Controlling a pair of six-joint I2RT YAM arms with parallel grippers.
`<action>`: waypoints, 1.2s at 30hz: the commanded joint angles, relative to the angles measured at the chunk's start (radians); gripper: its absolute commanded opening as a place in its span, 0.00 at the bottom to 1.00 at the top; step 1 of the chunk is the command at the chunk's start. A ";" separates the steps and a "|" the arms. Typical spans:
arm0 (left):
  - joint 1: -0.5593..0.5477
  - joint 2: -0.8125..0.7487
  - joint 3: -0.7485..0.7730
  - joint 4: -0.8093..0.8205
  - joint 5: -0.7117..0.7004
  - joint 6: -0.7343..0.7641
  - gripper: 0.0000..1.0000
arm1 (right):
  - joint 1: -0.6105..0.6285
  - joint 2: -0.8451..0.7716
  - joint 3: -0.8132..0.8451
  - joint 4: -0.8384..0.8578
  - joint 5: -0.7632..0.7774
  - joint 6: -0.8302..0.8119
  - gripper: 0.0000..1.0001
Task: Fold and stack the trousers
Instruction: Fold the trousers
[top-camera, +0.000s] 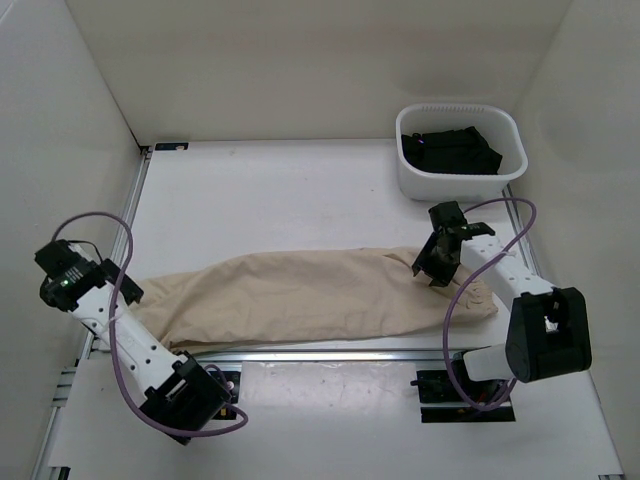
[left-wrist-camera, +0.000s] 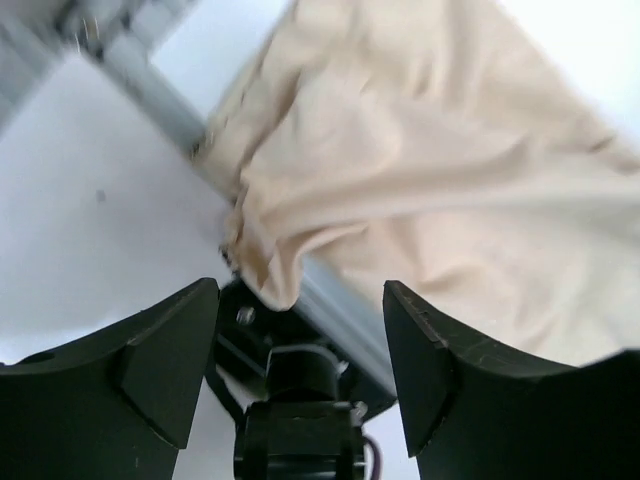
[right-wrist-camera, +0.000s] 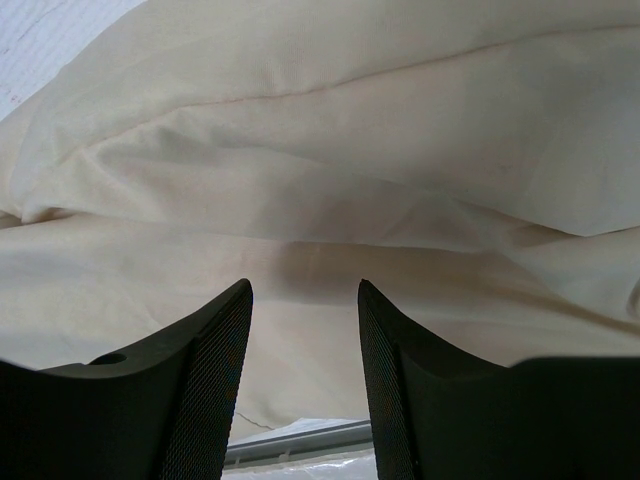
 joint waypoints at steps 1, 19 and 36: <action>0.002 0.022 0.102 -0.022 0.117 -0.001 0.78 | 0.015 0.026 0.042 -0.005 0.014 0.008 0.52; -0.020 0.549 -0.049 0.337 0.087 -0.001 0.84 | 0.024 0.098 0.026 -0.008 0.056 0.008 0.52; -0.020 0.559 -0.045 0.403 0.061 -0.001 0.14 | 0.024 0.108 -0.012 0.001 0.076 0.018 0.52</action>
